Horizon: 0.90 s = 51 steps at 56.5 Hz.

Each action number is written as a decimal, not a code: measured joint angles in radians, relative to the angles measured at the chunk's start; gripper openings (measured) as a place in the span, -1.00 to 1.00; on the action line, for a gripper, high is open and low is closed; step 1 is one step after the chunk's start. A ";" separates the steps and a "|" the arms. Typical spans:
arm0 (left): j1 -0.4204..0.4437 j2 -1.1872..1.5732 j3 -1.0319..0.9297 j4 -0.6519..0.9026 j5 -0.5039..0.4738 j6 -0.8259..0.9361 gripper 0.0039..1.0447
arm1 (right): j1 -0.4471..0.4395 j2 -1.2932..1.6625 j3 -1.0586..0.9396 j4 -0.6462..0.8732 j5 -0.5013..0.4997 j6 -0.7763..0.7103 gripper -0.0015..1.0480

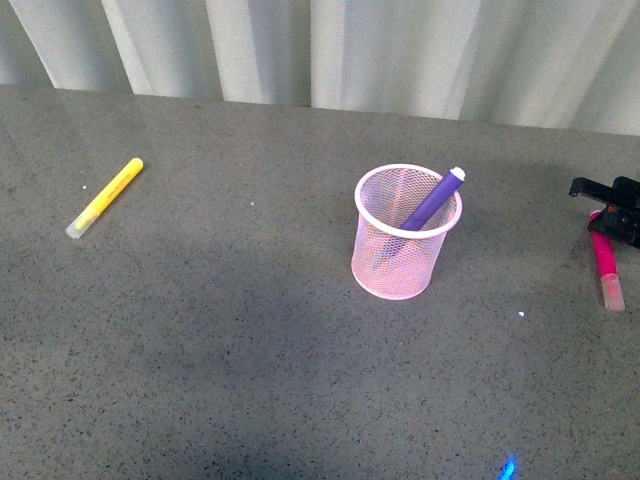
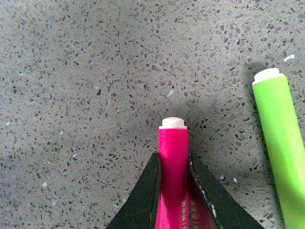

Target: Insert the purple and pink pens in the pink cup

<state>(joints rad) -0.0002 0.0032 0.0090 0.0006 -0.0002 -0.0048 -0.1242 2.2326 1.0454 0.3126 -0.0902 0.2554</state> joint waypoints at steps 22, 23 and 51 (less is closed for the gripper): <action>0.000 0.000 0.000 0.000 0.000 0.000 0.88 | 0.057 -0.400 -0.262 0.468 -0.088 0.076 -0.78; 0.000 0.000 0.000 0.000 0.000 0.000 0.88 | 0.069 -0.431 -0.275 0.482 -0.102 0.076 -0.78; 0.000 0.000 0.000 0.000 0.000 0.000 0.88 | 0.322 -0.461 -0.398 0.912 -0.314 -0.018 -0.78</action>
<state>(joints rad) -0.0002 0.0032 0.0090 0.0006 -0.0002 -0.0048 0.1974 1.7718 0.6476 1.2243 -0.4046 0.2379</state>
